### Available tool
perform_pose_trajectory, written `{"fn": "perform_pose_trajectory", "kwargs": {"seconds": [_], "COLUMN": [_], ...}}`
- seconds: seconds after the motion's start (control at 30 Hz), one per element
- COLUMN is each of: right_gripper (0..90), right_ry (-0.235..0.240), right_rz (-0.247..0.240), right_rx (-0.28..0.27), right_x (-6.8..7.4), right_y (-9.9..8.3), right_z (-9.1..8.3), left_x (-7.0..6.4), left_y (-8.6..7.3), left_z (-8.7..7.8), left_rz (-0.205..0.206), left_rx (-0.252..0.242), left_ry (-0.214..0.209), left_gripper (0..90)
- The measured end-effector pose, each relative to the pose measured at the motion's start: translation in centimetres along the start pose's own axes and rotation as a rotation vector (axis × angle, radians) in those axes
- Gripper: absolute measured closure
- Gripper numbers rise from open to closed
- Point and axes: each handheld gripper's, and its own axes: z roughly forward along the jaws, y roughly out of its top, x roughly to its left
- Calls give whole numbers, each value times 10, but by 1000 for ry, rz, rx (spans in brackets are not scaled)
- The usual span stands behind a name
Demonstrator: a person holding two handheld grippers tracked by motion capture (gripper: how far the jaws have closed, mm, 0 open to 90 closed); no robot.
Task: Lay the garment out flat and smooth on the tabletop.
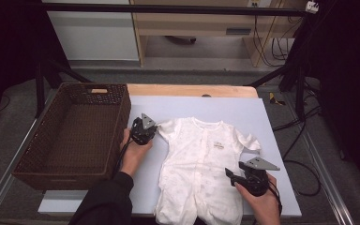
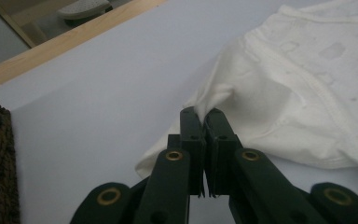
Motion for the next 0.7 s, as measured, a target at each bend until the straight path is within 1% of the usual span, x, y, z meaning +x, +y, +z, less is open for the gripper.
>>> {"fn": "perform_pose_trajectory", "kwargs": {"seconds": [0.07,0.13,0.2,0.27,0.4,0.57,0.63,0.7], "right_gripper": [379,380,380,380,380,381,381,381], "right_ry": [0,-1,0,2,4,4,4,4], "right_rz": [2,1,4,2,-2,0,1,2], "right_rx": [1,2,3,4,3,5,5,5], "right_x": [0,-1,-1,-1,-1,-1,-1,-1], "right_y": [0,-1,-1,-1,-1,-1,-1,-1], "right_z": [0,0,0,0,0,0,0,1], "left_x": [-1,-1,-4,-6,-10,-15,-19,-26], "left_y": [4,8,13,16,23,31,35,39], "left_z": [-7,-13,-21,-27,-39,-48,-49,-50], "left_rz": [-15,-26,-22,-22,-29,-41,-51,-55], "left_rx": [-24,-31,-35,-41,-47,-43,-37,-38], "left_ry": [-5,-18,-33,-44,-78,-142,-177,-214], "left_gripper": [875,877,876,875,869,870,872,872]}}
